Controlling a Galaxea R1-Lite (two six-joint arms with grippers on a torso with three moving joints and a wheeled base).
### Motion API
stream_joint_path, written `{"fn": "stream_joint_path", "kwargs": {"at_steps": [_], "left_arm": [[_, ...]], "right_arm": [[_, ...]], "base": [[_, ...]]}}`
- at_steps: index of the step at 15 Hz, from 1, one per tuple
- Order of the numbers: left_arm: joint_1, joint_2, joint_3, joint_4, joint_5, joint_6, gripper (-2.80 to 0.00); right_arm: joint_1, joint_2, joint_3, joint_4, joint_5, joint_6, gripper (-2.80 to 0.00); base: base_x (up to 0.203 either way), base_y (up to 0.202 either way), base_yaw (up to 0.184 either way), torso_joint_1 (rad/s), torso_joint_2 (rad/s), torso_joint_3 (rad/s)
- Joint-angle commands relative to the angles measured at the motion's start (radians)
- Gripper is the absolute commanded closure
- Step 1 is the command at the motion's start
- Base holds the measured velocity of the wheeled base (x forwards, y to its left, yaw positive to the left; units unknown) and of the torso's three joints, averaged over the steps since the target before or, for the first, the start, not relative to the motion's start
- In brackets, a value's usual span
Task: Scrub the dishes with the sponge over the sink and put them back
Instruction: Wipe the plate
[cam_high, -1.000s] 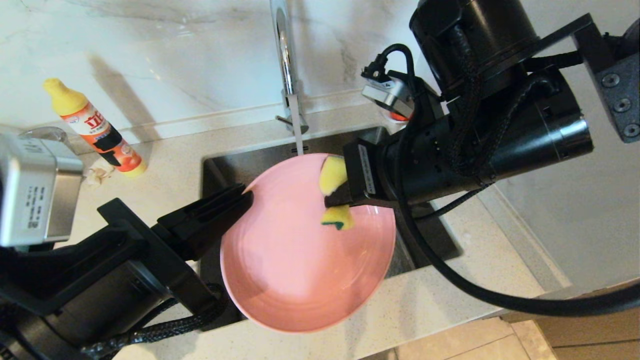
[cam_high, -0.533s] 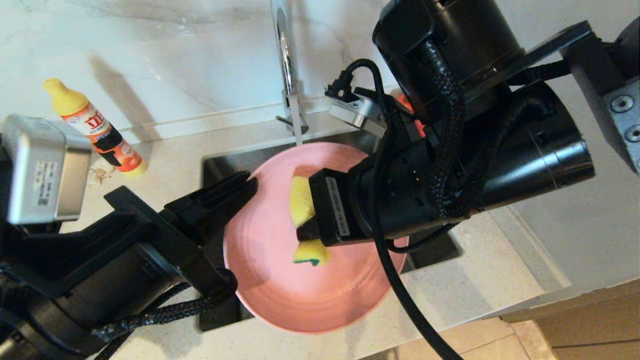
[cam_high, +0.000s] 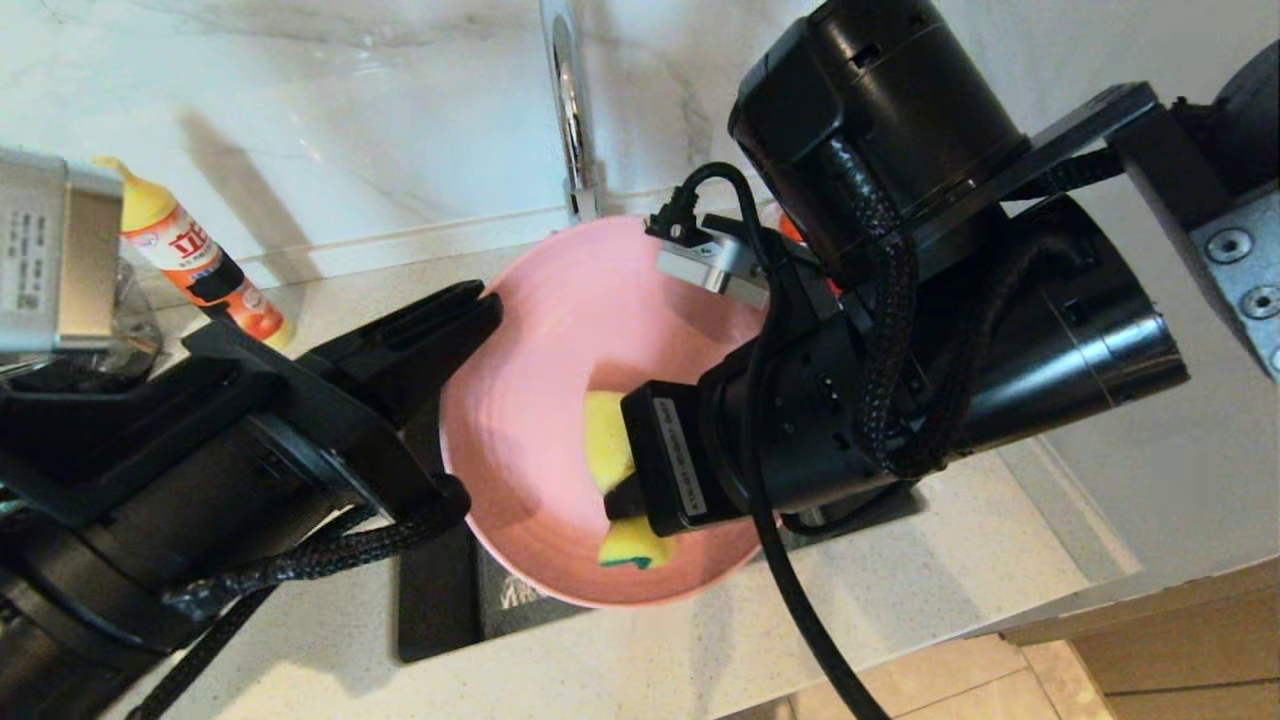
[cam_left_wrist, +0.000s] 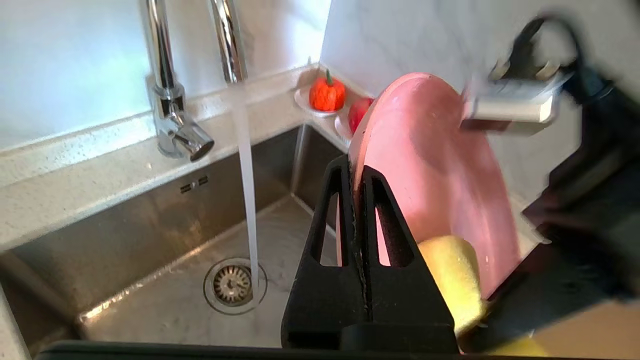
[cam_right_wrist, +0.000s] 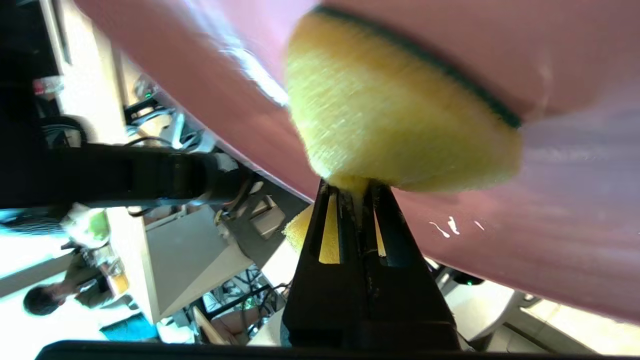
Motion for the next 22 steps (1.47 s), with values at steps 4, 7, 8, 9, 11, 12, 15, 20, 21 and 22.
{"fn": "stream_joint_path", "kwargs": {"at_steps": [4,7,8,9,11,12,15,20,21,22], "left_arm": [[0.001,-0.035,-0.009,0.017,0.003,-0.001,0.00],[-0.001,-0.052,0.006,0.032,0.002,-0.001,0.00],[0.000,-0.052,0.013,0.030,0.001,-0.001,0.00],[-0.001,-0.054,0.018,0.030,0.000,-0.001,0.00],[-0.001,-0.058,0.028,0.032,-0.001,0.000,0.00],[-0.001,-0.057,0.036,0.031,-0.004,0.000,0.00],[-0.001,-0.051,0.062,0.029,-0.008,-0.001,0.00],[0.000,-0.030,0.069,0.029,-0.003,-0.005,0.00],[0.001,-0.018,0.064,0.029,0.001,-0.013,0.00],[0.001,-0.008,0.057,0.029,0.003,-0.031,0.00]], "right_arm": [[-0.067,-0.005,0.013,0.002,-0.002,0.003,0.00],[-0.128,-0.018,-0.002,-0.001,-0.002,-0.004,0.00],[-0.140,-0.022,-0.006,-0.006,-0.002,-0.005,0.00],[-0.149,-0.024,-0.013,-0.008,-0.002,-0.006,0.00],[-0.167,-0.033,-0.017,-0.027,0.000,-0.011,0.00],[-0.169,-0.037,-0.017,-0.031,0.003,-0.012,0.00],[-0.169,-0.048,-0.017,-0.045,0.005,-0.012,0.00],[-0.144,-0.093,-0.010,-0.042,0.009,-0.028,0.00],[-0.125,-0.106,-0.001,-0.038,0.009,-0.029,0.00],[-0.105,-0.120,0.003,-0.024,0.009,-0.029,0.00]], "base": [[0.000,0.000,0.000,0.000,0.00,0.000],[0.000,0.000,0.000,0.000,0.00,0.000],[0.000,0.000,0.000,0.000,0.00,0.000],[0.000,0.000,0.000,0.000,0.00,0.000],[0.000,0.000,0.000,0.000,0.00,0.000],[0.000,0.000,0.000,0.000,0.00,0.000],[0.000,0.000,0.000,0.000,0.00,0.000],[0.000,0.000,0.000,0.000,0.00,0.000],[0.000,0.000,0.000,0.000,0.00,0.000],[0.000,0.000,0.000,0.000,0.00,0.000]]}}
